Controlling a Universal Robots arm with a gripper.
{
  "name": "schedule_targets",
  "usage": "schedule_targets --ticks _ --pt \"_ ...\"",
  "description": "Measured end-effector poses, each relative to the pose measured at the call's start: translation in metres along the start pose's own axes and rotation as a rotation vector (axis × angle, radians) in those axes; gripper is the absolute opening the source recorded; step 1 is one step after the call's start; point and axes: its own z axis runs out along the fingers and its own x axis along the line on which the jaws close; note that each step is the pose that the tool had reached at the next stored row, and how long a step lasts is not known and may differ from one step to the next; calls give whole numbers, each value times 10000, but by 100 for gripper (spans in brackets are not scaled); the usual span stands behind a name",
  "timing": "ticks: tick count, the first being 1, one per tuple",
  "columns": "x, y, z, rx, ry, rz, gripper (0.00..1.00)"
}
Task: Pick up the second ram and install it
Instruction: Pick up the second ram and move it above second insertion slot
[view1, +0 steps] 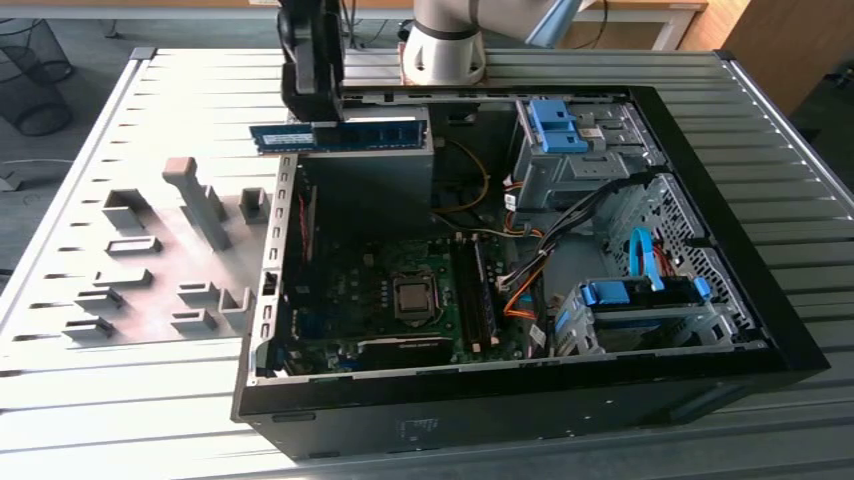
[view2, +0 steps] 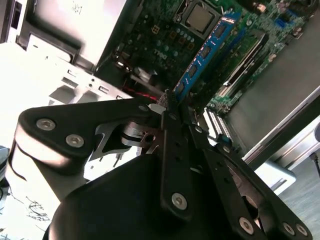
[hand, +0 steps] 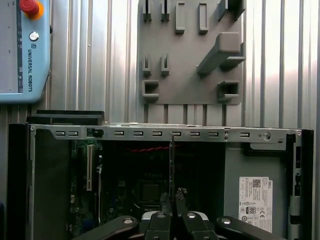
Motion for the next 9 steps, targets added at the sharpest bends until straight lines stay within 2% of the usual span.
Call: schedule_targets --ticks 9 --pt "0 -177 -1 0 0 0 14"
